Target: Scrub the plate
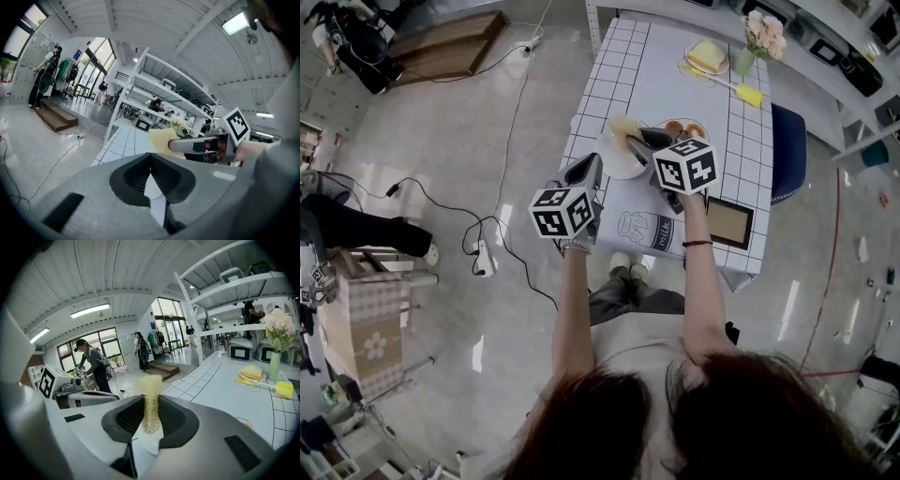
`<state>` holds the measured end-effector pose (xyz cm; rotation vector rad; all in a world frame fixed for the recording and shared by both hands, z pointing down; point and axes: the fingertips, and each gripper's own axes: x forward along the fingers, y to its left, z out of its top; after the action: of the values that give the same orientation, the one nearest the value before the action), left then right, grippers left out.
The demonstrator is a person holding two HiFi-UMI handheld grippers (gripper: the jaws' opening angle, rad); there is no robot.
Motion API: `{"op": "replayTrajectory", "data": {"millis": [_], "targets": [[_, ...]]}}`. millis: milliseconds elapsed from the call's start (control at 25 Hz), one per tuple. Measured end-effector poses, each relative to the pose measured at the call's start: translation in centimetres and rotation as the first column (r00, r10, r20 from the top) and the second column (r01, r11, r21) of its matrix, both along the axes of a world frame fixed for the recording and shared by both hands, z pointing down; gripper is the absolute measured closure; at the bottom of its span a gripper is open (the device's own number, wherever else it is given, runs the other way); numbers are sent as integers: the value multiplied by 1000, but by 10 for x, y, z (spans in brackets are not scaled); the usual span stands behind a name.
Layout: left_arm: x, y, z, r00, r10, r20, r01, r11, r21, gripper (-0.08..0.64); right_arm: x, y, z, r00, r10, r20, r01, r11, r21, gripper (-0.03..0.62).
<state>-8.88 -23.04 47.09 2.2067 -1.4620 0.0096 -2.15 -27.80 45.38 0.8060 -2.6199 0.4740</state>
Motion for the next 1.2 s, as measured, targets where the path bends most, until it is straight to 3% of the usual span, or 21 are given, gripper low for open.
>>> {"op": "replayTrajectory", "data": {"millis": [680,1200], "targets": [[-9,-26,37,998,52,-36,-55,994,-100,549,-16,-31,34,985,-100,-142,88,992,-92,514],[-6,-22,61,993,105,-55,-113,979,-167,549,-32,-37,67,942,-198,-270,151,971,-185,514]]}}
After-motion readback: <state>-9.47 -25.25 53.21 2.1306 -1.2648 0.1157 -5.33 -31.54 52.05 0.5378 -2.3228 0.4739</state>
